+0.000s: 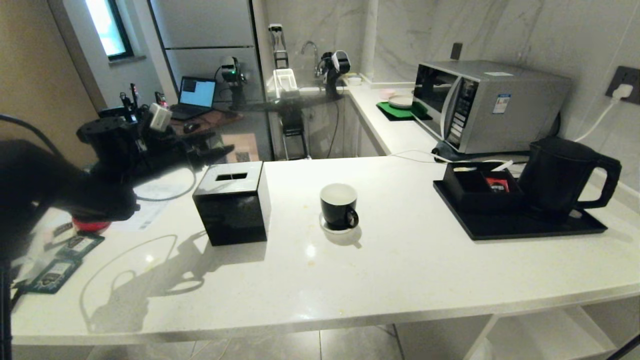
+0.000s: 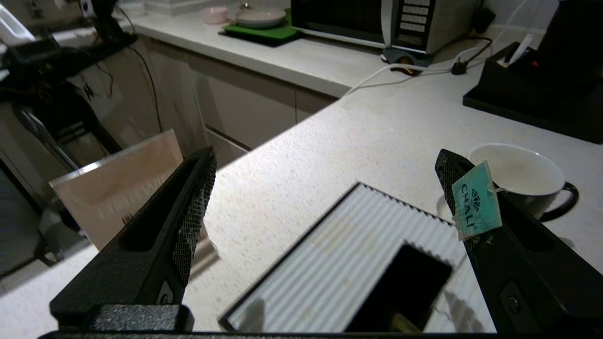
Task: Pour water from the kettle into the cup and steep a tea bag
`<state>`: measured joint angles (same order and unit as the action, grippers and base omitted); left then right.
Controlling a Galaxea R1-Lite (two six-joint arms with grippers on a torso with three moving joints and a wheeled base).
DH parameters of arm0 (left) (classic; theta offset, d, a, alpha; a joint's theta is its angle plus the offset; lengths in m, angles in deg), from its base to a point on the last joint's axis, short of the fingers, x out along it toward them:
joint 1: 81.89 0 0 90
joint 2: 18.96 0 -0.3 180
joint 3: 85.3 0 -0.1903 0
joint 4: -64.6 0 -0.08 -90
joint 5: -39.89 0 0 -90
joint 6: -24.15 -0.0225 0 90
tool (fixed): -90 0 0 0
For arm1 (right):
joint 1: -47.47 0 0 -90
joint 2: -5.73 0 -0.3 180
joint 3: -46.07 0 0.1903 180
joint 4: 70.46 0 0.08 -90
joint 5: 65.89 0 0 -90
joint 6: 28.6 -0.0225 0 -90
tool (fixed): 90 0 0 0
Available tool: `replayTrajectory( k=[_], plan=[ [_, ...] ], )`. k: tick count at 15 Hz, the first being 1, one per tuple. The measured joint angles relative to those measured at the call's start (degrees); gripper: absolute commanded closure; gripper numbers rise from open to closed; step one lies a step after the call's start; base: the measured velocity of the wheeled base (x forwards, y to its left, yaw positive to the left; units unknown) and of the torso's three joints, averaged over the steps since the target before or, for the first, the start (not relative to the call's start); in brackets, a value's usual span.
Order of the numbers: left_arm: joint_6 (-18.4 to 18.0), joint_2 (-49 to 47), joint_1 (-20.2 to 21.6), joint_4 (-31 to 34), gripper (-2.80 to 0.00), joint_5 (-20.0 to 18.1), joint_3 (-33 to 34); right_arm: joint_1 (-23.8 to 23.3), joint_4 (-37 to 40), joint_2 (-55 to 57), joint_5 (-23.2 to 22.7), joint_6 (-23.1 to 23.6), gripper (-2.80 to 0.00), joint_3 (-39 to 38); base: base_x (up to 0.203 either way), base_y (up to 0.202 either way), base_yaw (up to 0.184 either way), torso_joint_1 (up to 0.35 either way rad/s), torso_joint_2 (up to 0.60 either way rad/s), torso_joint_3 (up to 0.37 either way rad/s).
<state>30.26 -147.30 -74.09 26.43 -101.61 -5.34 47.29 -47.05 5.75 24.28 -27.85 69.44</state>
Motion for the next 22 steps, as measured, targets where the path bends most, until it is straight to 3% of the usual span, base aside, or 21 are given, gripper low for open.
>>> replayTrajectory(
  k=[3,14,22],
  plan=[
    [-0.8,-1.7,0.0,-1.5,-2.80,-0.4,-4.8,0.0,0.0,0.0,0.0,0.0,0.00,0.0,0.000,0.000,0.000,0.000,0.00,0.000],
    [-12.7,-4.5,0.9,-2.2,-2.80,-1.7,-8.3,0.0,0.0,0.0,0.0,0.0,0.00,0.0,0.000,0.000,0.000,0.000,0.00,0.000],
    [-21.7,-6.6,1.3,-5.0,-2.80,-1.8,-15.9,0.0,0.0,0.0,0.0,0.0,0.00,0.0,0.000,0.000,0.000,0.000,0.00,0.000]
  ],
)
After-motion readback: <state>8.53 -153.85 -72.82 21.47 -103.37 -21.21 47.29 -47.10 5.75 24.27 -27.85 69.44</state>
